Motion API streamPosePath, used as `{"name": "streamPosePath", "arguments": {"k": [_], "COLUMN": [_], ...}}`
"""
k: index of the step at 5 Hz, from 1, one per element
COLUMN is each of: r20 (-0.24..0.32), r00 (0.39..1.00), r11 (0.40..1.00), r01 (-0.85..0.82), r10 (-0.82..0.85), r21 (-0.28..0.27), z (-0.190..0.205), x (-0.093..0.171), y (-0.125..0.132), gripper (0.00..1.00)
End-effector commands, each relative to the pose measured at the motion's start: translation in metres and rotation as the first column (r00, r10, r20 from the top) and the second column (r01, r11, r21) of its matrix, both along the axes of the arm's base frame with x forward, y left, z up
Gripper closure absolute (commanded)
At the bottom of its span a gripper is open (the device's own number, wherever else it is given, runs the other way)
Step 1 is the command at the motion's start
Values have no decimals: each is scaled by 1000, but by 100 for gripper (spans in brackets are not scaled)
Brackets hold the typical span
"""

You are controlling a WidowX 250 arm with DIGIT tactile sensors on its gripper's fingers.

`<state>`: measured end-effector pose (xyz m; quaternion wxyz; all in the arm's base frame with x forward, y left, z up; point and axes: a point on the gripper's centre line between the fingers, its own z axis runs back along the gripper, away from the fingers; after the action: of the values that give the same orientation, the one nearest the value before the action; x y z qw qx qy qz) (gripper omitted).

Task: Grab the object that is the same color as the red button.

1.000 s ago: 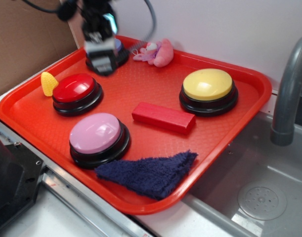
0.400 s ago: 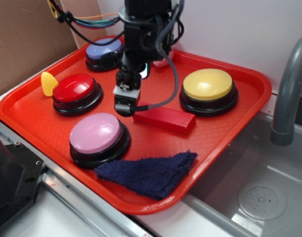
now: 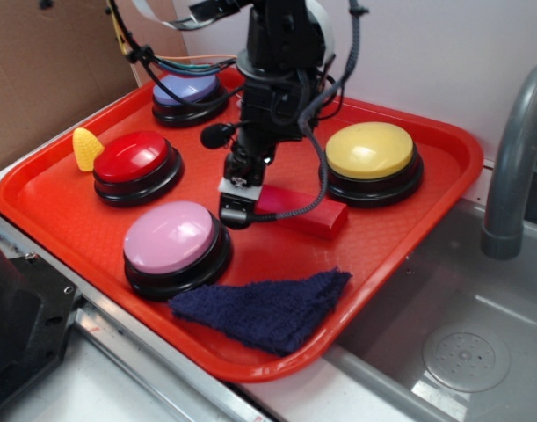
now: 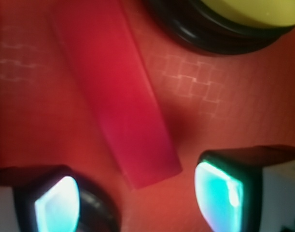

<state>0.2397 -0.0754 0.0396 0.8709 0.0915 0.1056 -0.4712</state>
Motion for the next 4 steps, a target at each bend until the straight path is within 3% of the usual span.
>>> {"name": "streamPosePath", "arguments": {"k": [1, 2, 3, 4], "r20": [37, 6, 20, 52], "r00": [998, 998, 999, 998], "r11": [998, 995, 994, 994], "r01": [52, 64, 51, 26], "r10": [-50, -64, -50, -21], "r21": [-44, -80, -96, -108], "z": [-11, -23, -27, -20], "x": [3, 0, 1, 2], "y": [-11, -13, -11, -8], "gripper": [0, 0, 100, 100]}}
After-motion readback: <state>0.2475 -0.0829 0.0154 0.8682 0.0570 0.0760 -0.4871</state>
